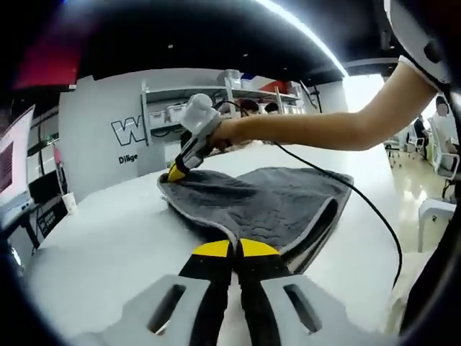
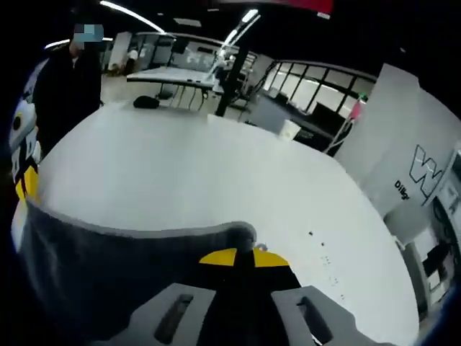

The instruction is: Open the folded towel by lifting each exposed corner and separating the folded layers until the towel lies flat within the target outline without major curled edges

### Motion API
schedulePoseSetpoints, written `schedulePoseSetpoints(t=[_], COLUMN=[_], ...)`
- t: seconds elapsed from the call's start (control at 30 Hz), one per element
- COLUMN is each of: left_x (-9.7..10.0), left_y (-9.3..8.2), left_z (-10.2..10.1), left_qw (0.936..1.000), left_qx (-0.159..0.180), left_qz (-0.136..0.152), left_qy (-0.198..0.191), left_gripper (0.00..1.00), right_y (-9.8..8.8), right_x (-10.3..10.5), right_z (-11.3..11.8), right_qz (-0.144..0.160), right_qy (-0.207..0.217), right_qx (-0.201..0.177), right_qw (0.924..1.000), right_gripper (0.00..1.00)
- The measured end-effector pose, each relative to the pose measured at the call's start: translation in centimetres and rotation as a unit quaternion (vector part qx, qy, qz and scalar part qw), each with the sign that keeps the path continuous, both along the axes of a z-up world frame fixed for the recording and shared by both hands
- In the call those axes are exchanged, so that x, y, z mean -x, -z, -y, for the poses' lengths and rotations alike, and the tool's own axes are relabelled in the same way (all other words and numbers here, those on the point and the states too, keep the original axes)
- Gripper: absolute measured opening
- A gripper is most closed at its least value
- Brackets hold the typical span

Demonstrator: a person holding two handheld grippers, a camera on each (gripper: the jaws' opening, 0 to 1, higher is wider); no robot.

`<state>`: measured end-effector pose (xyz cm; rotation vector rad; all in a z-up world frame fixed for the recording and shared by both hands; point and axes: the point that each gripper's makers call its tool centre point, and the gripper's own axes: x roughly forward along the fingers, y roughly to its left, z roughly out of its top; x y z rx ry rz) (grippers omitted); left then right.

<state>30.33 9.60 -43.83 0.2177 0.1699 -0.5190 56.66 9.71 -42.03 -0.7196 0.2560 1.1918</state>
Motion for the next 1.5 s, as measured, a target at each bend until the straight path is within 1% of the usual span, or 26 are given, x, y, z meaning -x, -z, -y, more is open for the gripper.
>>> schedulePoseSetpoints(t=[0.03,0.07,0.1,0.13,0.17,0.2,0.3,0.4,0.47,0.6,0.67,0.8,0.9,0.97,1.03,1.1,1.27,1.33,1.4,1.5], left_x=[0.0,0.0,-0.1,-0.1,-0.1,-0.1,-0.1,0.0,0.2,0.4,0.5,0.7,1.0,1.3,1.5,1.7,2.1,2.3,2.4,2.6], left_y=[-0.3,-0.4,-0.5,-0.9,-1.0,-1.3,-1.7,-2.0,-2.2,-2.2,-2.3,-2.6,-3.0,-3.2,-3.3,-3.3,-3.5,-3.7,-3.9,-4.2], left_z=[-0.7,-1.0,-1.5,-2.5,-2.8,-3.7,-5.3,-6.6,-7.1,-8.0,-8.6,-10.2,-11.3,-12.4,-13.4,-14.4,-16.2,-17.0,-17.6,-18.7], left_qw=[0.9999,0.9999,0.9998,0.9993,0.9991,0.9986,0.9972,0.9959,0.9953,0.9942,0.9935,0.9913,0.9896,0.9873,0.9850,0.9832,0.9789,0.9770,0.9752,0.9723], left_qx=[0.002,0.004,0.004,-0.001,-0.003,-0.006,-0.006,-0.004,-0.005,-0.015,-0.018,-0.021,-0.024,-0.031,-0.035,-0.035,-0.036,-0.038,-0.041,-0.044], left_qz=[0.003,0.004,0.005,0.010,0.012,0.015,0.021,0.024,0.026,0.027,0.028,0.027,0.029,0.031,0.032,0.032,0.033,0.035,0.037,0.039], left_qy=[-0.010,-0.014,-0.021,-0.036,-0.040,-0.051,-0.071,-0.087,-0.093,-0.103,-0.109,-0.127,-0.139,-0.152,-0.166,-0.176,-0.198,-0.207,-0.214,-0.226], left_gripper=[0.02,0.02,0.02,0.02,0.02,0.02,0.02,0.02,0.02,0.02,0.02,0.02,0.02,0.02,0.02,0.02,0.02,0.02,0.02,0.02], right_y=[-0.6,-1.2,-1.7,-2.3,-2.7,-3.4,-4.4,-5.1,-5.0,-4.8,-5.0,-5.4,-5.7,-5.8,-5.7,-5.6,-6.0,-6.3,-6.7,-7.7], right_x=[-0.1,-0.1,-0.1,0.0,0.2,0.2,0.2,0.4,0.7,0.8,0.8,1.1,1.2,1.6,1.9,2.3,2.4,2.5,2.6,2.7], right_z=[-0.5,-1.1,-1.6,-2.2,-2.7,-3.3,-4.5,-6.0,-6.6,-7.8,-8.4,-10.4,-11.9,-12.8,-14.1,-14.9,-16.5,-17.2,-17.7,-18.1], right_qz=[0.007,0.013,0.014,0.010,0.009,0.014,0.027,0.023,0.018,0.025,0.025,0.025,0.022,0.020,0.024,0.027,0.025,0.024,0.028,0.034], right_qy=[-0.001,-0.003,-0.005,-0.008,-0.010,-0.013,-0.016,-0.025,-0.035,-0.041,-0.043,-0.055,-0.059,-0.064,-0.074,-0.079,-0.085,-0.087,-0.093,-0.098], right_qx=[-0.008,-0.016,-0.023,-0.039,-0.049,-0.056,-0.062,-0.076,-0.073,-0.064,-0.069,-0.076,-0.090,-0.095,-0.091,-0.090,-0.096,-0.102,-0.099,-0.104], right_qw=[0.9999,0.9998,0.9996,0.9991,0.9987,0.9983,0.9976,0.9965,0.9965,0.9968,0.9964,0.9953,0.9940,0.9932,0.9928,0.9924,0.9914,0.9907,0.9903,0.9891], right_gripper=[0.00,0.00,0.00,0.00,0.00,0.00,0.00,0.00,0.00,0.00,0.00,0.00,0.00,0.00,0.00,0.00,0.00,0.00,0.00,0.00])
